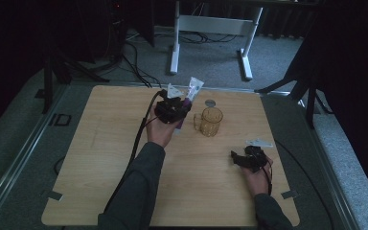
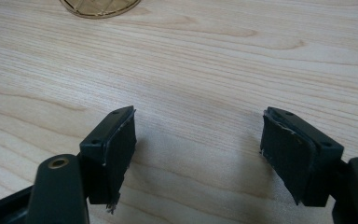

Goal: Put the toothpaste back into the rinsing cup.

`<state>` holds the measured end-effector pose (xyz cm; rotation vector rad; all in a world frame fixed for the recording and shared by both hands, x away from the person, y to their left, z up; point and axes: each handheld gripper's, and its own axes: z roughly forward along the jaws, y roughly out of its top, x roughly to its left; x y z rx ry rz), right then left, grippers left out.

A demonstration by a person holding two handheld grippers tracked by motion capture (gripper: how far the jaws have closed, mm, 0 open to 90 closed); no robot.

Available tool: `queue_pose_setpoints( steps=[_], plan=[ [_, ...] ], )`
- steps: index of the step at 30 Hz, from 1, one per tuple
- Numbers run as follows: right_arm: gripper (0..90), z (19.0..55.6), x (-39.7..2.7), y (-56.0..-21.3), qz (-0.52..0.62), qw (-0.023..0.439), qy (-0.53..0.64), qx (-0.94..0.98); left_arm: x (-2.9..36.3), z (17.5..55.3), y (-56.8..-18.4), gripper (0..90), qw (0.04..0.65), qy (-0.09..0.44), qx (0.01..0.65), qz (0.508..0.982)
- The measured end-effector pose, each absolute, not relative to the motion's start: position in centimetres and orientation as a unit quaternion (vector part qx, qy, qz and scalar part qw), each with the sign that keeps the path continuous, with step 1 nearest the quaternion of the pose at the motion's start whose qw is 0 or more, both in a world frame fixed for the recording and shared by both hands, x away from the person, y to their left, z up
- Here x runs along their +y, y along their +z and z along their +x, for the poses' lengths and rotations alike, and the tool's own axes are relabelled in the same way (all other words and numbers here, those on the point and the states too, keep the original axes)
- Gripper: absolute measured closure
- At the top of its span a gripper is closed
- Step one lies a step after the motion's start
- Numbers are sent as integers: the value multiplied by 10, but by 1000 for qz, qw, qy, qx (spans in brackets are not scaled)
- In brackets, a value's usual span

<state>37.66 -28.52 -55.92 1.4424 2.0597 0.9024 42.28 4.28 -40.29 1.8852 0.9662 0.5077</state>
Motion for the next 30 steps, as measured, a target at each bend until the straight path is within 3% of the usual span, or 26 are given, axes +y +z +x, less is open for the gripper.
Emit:
queue_pose_setpoints(
  steps=[30],
  plan=[
    [268,376,-284,-559,525,234,328,750,38,441,-399,720,490,215,417,735]
  ],
)
